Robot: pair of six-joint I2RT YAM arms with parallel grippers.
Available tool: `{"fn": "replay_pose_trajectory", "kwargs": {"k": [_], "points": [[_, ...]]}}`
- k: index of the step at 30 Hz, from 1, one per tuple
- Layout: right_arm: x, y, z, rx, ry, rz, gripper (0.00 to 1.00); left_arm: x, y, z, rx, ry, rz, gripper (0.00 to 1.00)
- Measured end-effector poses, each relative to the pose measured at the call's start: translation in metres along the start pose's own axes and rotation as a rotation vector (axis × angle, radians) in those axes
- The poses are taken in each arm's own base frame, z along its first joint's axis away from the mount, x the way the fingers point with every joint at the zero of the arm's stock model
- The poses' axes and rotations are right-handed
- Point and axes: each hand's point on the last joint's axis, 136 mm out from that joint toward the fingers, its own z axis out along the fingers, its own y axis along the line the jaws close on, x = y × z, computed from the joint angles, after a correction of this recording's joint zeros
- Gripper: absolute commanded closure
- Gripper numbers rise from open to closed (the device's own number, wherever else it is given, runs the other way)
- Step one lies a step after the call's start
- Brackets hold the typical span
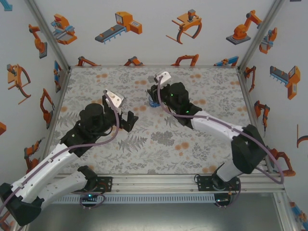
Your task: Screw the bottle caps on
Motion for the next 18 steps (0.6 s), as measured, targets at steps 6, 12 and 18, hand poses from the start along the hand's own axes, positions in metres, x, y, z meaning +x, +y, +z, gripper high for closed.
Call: {"fn": "replay_pose_trajectory", "kwargs": {"k": [6,12,18], "points": [[0.030,-0.015,0.038,0.008,0.005,0.005,1.00,0.025,0.021,-0.003,-0.100,0.089,-0.127,0.03],[0.047,-0.023,0.064,0.008,-0.021,0.012,1.00,0.047,0.024,-0.008,-0.121,0.137,-0.181,0.03],[0.068,-0.020,0.077,-0.008,-0.014,0.014,1.00,0.048,0.027,-0.015,-0.137,0.126,-0.212,0.03]]}}
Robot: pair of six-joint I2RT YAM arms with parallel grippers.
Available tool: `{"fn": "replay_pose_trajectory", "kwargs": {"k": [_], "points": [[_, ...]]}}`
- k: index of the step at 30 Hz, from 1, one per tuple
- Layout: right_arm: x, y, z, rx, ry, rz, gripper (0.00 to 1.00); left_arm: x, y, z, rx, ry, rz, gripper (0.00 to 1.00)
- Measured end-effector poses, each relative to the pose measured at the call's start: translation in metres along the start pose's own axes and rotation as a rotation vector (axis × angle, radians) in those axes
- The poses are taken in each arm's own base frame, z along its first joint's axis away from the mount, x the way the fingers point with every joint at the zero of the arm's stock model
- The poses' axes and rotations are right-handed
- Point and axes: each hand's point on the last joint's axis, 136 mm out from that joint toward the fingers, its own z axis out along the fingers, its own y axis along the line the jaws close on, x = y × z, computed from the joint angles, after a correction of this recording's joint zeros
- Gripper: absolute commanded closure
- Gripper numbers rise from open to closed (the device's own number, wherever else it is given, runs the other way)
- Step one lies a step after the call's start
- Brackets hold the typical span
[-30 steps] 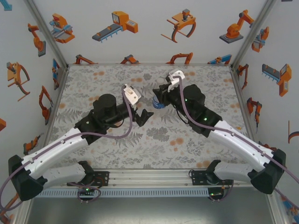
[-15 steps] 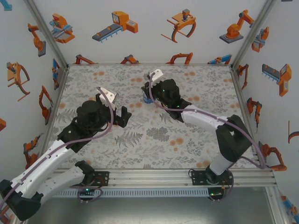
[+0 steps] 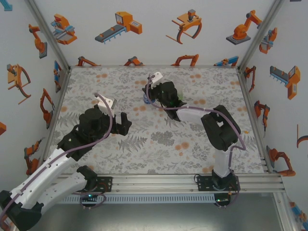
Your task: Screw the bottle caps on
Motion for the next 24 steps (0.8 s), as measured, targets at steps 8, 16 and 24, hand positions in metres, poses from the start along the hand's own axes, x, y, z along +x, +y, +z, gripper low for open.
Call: {"fn": "replay_pose_trajectory", "kwargs": {"k": [8,16,24], "points": [[0.006,0.002,0.005,-0.014,-0.012,0.007,0.68,0.001,0.001,-0.001,-0.004,-0.003,-0.022,0.03],[0.005,0.002,0.005,-0.014,-0.014,0.024,0.49,0.004,0.002,0.000,-0.006,0.005,-0.025,0.03],[-0.025,0.002,-0.005,-0.012,-0.041,0.018,0.48,0.015,0.010,0.006,-0.038,0.030,-0.026,0.03]]}}
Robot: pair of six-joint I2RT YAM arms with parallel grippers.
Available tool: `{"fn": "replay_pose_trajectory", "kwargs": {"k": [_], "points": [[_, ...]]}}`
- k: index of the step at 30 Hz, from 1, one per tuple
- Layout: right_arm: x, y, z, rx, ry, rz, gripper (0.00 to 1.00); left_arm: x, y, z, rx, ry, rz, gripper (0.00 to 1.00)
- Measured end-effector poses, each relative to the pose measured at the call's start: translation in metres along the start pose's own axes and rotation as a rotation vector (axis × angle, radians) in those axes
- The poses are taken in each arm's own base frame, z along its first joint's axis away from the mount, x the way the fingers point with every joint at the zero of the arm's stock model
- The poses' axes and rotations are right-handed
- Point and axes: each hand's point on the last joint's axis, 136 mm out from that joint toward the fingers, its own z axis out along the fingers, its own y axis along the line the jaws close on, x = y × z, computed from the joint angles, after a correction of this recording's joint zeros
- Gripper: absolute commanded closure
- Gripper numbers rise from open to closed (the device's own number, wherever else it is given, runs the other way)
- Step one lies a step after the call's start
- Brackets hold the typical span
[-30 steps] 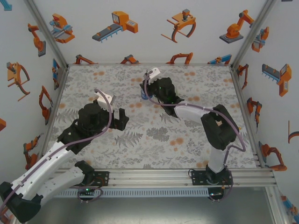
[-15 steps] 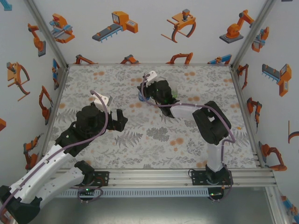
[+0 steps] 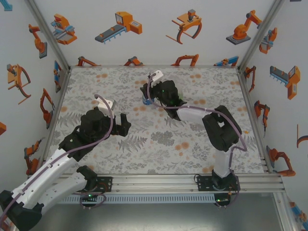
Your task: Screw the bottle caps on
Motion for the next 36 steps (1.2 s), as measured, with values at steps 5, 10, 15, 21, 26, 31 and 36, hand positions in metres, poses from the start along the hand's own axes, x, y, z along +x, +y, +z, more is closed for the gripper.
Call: {"fn": "replay_pose_trajectory", "kwargs": {"k": [5,10,15,21,26,31,36], "points": [[-0.057,-0.003,-0.019,0.009,-0.075,-0.023,0.46,0.004,0.011,0.011,-0.047,0.023,-0.006,0.03],[-0.105,-0.022,-0.049,0.068,-0.125,-0.065,0.35,0.010,0.029,0.026,-0.106,0.041,-0.018,0.03],[-0.119,-0.055,-0.085,0.181,-0.099,-0.111,0.05,0.020,0.054,0.046,-0.182,0.077,-0.025,0.03],[-0.080,-0.112,-0.130,0.347,0.024,-0.106,0.01,0.029,0.086,0.065,-0.274,0.096,-0.009,0.03],[-0.020,-0.161,-0.175,0.490,0.162,-0.060,0.01,0.042,0.111,0.079,-0.363,0.109,0.053,0.03],[0.050,-0.194,-0.222,0.608,0.301,0.012,0.01,0.063,0.135,0.089,-0.437,0.131,0.113,0.03],[0.121,-0.212,-0.268,0.707,0.434,0.118,0.01,0.063,0.160,0.094,-0.495,0.082,0.144,0.03]]}}
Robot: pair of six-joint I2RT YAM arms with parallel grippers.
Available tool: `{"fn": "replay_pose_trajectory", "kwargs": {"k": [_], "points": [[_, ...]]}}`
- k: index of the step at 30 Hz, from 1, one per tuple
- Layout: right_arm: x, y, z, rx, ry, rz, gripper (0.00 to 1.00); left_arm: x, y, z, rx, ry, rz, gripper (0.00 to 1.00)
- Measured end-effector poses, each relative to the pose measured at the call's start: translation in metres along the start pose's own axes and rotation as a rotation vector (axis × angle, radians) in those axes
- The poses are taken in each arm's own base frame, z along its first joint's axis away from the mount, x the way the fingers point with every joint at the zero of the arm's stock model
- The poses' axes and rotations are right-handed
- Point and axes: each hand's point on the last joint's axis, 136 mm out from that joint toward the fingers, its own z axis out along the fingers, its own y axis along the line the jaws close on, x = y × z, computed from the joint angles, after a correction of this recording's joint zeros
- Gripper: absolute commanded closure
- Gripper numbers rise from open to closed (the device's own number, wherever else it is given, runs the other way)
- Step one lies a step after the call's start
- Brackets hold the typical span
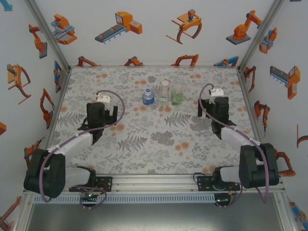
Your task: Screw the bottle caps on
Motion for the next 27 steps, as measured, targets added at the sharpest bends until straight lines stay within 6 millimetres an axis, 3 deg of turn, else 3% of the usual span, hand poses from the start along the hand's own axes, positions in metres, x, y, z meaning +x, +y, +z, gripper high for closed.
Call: {"fn": "replay_pose_trajectory", "kwargs": {"k": [2,8,15,18,27], "points": [[0.013,-0.012,0.001,0.028,0.031,0.020,0.01,0.005,0.011,0.009,-0.029,-0.002,-0.012,0.03],[0.021,-0.034,0.010,0.064,0.007,0.066,0.01,0.029,0.031,0.034,-0.062,0.010,-0.050,0.03],[0.062,-0.043,0.025,0.049,0.028,0.133,0.02,0.039,0.055,0.042,-0.030,-0.076,-0.158,0.03],[0.075,-0.039,0.024,0.027,0.029,0.140,0.01,0.055,0.048,0.046,0.019,-0.048,-0.165,0.03],[0.059,-0.040,0.023,0.030,-0.044,0.154,0.01,0.041,0.046,0.049,0.045,-0.082,-0.197,0.03]]}}
